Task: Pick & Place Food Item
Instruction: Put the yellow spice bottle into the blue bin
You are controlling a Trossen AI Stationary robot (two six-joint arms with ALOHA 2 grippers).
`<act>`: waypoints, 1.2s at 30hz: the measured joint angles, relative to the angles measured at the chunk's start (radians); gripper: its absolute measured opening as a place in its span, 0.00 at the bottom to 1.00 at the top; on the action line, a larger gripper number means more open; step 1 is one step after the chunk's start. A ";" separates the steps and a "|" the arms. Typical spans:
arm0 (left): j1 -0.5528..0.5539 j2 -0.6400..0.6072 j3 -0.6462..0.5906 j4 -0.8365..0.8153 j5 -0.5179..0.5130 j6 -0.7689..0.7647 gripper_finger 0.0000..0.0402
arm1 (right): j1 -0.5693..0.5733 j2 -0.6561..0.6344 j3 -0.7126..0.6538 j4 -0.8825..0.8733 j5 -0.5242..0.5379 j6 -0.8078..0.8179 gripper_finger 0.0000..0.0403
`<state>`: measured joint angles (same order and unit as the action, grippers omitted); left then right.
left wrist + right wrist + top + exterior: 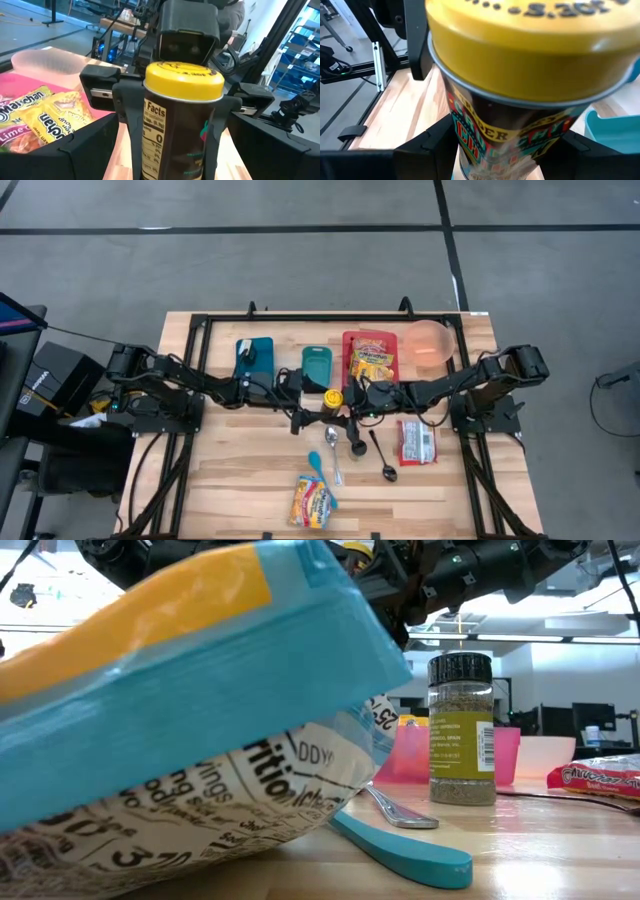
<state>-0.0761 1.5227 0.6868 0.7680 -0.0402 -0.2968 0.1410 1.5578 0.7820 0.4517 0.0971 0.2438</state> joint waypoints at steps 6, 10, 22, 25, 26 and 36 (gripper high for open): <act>0.000 0.000 0.001 0.003 0.023 0.000 0.92 | 0.000 0.000 0.000 0.002 -0.021 0.004 0.52; 0.000 0.000 0.002 0.007 0.030 0.001 0.92 | -0.005 0.000 0.000 0.002 -0.028 0.008 0.52; 0.000 0.003 0.003 0.028 0.056 0.003 0.90 | -0.018 0.000 0.000 0.032 -0.075 0.011 0.52; 0.000 0.015 0.003 0.047 0.056 0.003 0.90 | -0.018 0.000 0.000 0.039 -0.076 0.011 0.52; 0.000 0.019 0.006 0.050 0.056 0.003 0.90 | -0.018 0.000 0.000 0.039 -0.078 0.011 0.52; 0.001 0.062 0.053 0.022 0.056 0.007 0.89 | -0.018 0.020 0.000 0.020 -0.098 0.011 0.52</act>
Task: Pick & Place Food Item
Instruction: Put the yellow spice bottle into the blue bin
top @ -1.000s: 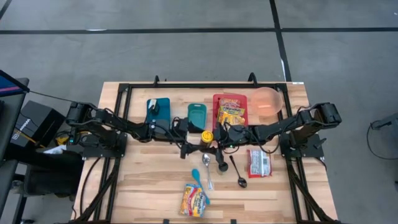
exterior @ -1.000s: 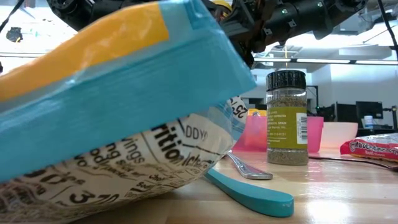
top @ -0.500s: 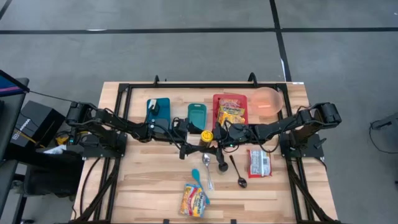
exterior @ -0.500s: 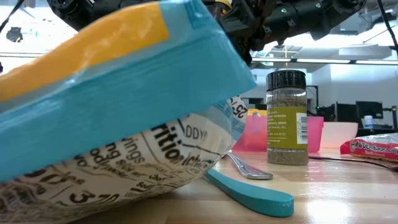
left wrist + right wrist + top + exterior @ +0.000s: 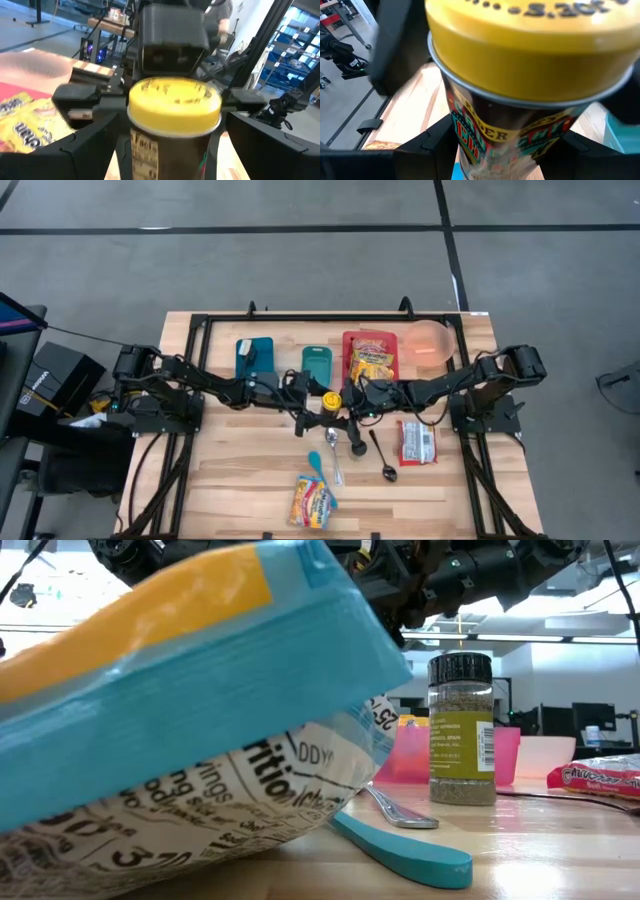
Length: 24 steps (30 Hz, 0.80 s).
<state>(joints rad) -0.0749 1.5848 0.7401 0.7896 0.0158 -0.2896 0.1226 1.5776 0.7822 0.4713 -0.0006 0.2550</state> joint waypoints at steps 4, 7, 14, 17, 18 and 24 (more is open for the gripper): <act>0.005 -0.004 0.000 -0.001 0.000 -0.004 0.87 | 0.000 0.000 0.000 0.000 0.000 0.000 0.52; 0.011 -0.004 0.000 -0.003 -0.001 -0.006 0.83 | -0.002 0.000 0.000 0.006 0.000 0.000 0.52; 0.011 -0.004 0.000 -0.004 0.004 -0.007 0.77 | -0.002 0.000 0.000 0.011 0.000 0.000 0.52; 0.011 -0.004 0.000 -0.004 0.008 -0.007 0.77 | -0.007 0.000 0.000 0.016 0.000 0.007 0.52; 0.011 -0.004 0.000 -0.004 0.008 -0.007 0.77 | -0.008 0.000 0.000 0.016 0.000 0.008 0.52; 0.011 -0.004 0.000 -0.003 0.004 -0.006 0.77 | -0.009 0.000 0.000 0.022 0.000 0.008 0.52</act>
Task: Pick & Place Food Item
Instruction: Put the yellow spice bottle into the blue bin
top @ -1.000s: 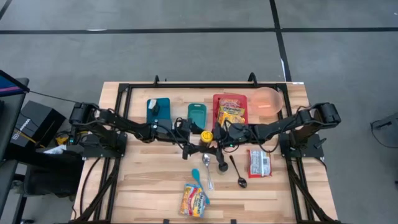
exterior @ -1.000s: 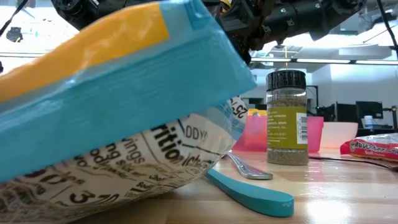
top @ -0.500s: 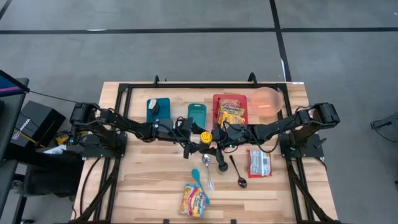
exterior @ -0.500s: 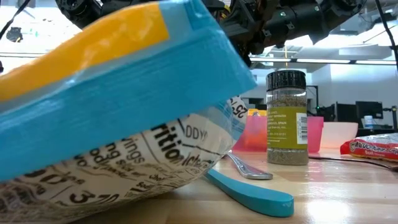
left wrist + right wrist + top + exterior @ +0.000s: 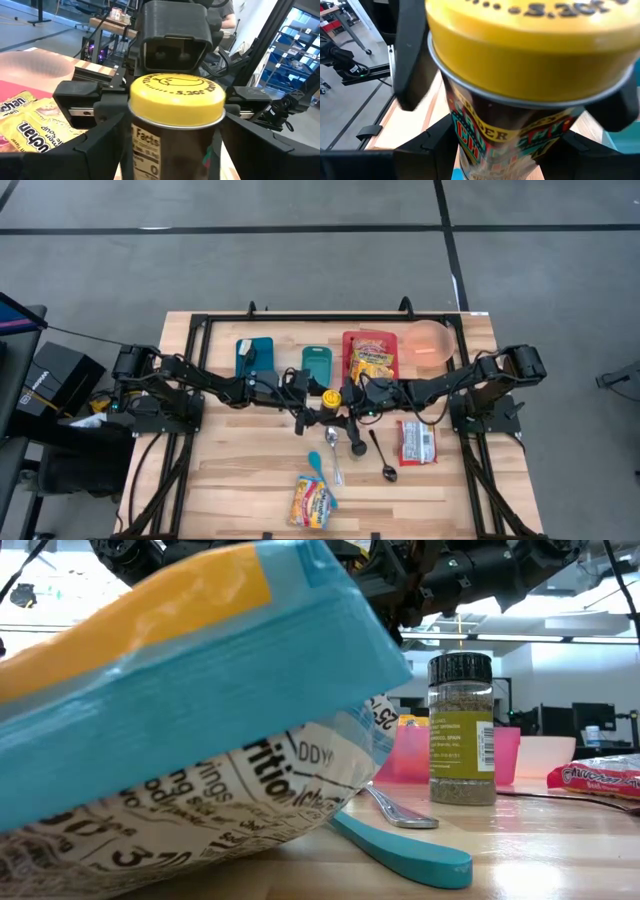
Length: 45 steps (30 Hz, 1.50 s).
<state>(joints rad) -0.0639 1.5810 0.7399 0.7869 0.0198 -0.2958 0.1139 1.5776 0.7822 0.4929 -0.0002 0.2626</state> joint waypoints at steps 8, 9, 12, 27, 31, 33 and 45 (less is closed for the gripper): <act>0.004 0.000 0.006 0.000 -0.004 0.000 0.77 | 0.000 0.000 0.000 0.002 0.000 -0.001 0.52; 0.005 0.000 0.006 -0.001 -0.004 0.000 0.77 | 0.000 0.000 0.000 0.002 0.000 -0.001 0.52; 0.005 0.000 0.006 -0.001 -0.004 0.000 0.77 | 0.000 0.000 0.000 0.002 0.000 -0.006 0.52; 0.005 0.000 0.006 -0.001 -0.018 -0.008 0.77 | 0.000 0.000 0.000 0.012 0.000 -0.009 0.52; 0.005 0.000 0.007 -0.001 -0.021 -0.008 0.77 | -0.005 0.000 0.022 0.006 0.000 -0.013 0.52; 0.005 -0.002 0.007 -0.001 -0.022 -0.009 0.77 | -0.005 0.002 0.034 -0.016 0.001 -0.024 0.52; 0.009 -0.002 0.008 -0.061 -0.020 -0.009 0.74 | -0.006 0.064 0.053 -0.040 0.000 -0.015 0.52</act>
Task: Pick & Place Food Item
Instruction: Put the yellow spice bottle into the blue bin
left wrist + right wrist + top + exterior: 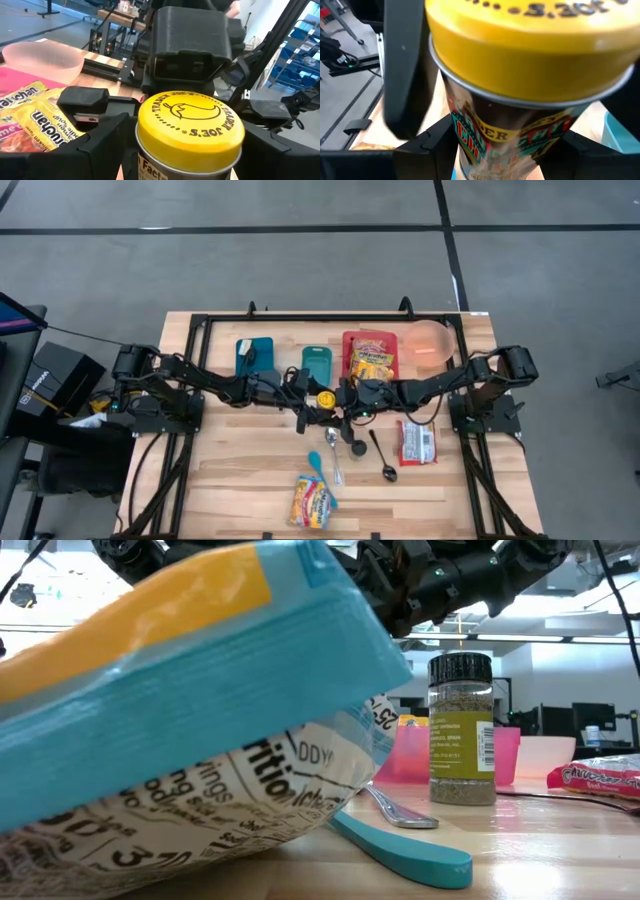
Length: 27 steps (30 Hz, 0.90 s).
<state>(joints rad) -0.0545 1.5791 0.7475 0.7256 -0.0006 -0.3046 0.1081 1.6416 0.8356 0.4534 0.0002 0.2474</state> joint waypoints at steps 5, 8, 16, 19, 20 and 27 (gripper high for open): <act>0.000 0.000 0.000 0.000 -0.001 0.000 0.71 | 0.000 0.000 0.010 -0.015 0.002 0.001 0.52; 0.000 0.000 0.000 0.000 -0.001 0.000 0.71 | 0.000 0.000 0.010 -0.011 0.003 0.001 0.52; 0.000 0.000 0.000 -0.001 -0.001 0.002 0.67 | 0.000 0.000 0.010 -0.012 0.003 0.001 0.53; 0.000 0.000 0.000 -0.001 0.000 0.003 0.64 | 0.000 0.000 0.011 -0.015 0.003 0.001 0.54; 0.000 0.000 0.000 -0.001 0.000 0.005 0.63 | 0.000 0.000 0.011 -0.016 0.003 0.000 0.54; 0.000 0.003 0.001 0.002 0.008 0.018 0.55 | 0.001 0.001 0.016 -0.014 -0.006 0.000 0.53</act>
<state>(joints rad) -0.0547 1.5816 0.7483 0.7273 0.0071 -0.2865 0.1089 1.6428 0.8520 0.4393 -0.0055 0.2471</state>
